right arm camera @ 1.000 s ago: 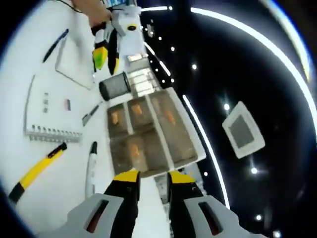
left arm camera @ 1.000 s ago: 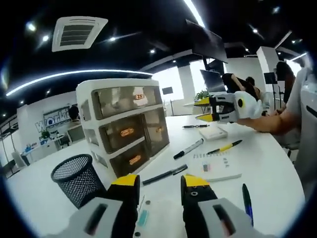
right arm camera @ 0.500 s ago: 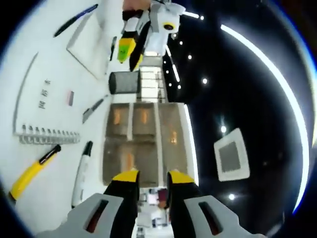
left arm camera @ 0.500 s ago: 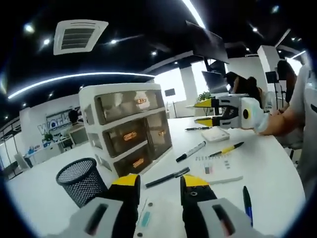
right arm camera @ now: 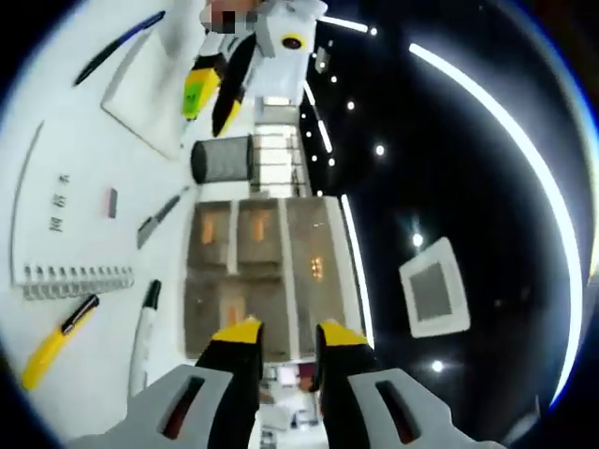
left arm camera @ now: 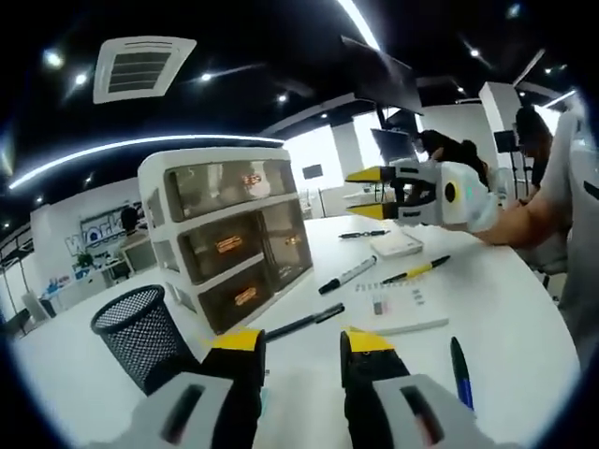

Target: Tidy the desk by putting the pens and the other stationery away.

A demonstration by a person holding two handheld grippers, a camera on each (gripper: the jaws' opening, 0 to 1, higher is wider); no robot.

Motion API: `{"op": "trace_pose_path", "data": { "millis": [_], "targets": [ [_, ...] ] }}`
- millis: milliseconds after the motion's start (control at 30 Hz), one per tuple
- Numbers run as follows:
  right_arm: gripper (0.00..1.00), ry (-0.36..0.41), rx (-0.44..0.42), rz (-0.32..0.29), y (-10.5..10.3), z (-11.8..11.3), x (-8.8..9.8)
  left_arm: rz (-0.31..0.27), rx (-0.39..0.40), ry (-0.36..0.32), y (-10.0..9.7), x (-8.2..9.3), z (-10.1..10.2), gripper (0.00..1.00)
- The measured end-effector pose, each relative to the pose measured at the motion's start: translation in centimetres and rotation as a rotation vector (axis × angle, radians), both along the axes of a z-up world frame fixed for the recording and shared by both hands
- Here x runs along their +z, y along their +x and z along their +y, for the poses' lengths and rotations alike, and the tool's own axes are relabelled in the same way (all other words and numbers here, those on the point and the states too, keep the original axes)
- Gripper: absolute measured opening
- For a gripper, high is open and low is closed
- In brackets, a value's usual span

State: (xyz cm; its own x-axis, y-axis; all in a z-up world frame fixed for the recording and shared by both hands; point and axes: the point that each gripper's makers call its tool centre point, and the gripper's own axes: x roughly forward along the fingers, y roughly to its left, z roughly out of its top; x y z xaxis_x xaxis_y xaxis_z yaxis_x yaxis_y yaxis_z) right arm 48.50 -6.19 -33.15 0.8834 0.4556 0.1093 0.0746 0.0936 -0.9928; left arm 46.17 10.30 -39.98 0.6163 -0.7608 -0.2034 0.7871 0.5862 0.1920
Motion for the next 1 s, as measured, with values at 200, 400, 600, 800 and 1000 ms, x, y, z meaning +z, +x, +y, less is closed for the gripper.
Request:
{"op": "trace_pose_path", "data": {
  "millis": [200,400,600,800,1000],
  "targets": [
    [0.20,-0.028,-0.033,-0.014,1.0,0.0,0.4,-0.021,0.018,0.026,0.3,-0.1,0.4,0.32],
    [0.21,0.020,-0.038,0.000,1.6,0.3,1.0,0.003,0.010,-0.009,0.2,0.2,0.2,0.32],
    [0.21,0.041,-0.047,0.004,2.4,0.7,1.2,0.011,0.033,-0.018,0.5,0.2,0.7,0.30],
    [0.21,0.019,-0.050,0.004,2.9,1.6,1.0,0.015,0.023,-0.010,0.2,-0.1,0.3,0.30],
    [0.20,0.027,-0.056,-0.001,3.7,2.6,1.8,0.003,0.013,0.004,-0.1,0.0,0.0,0.30]
  ]
}}
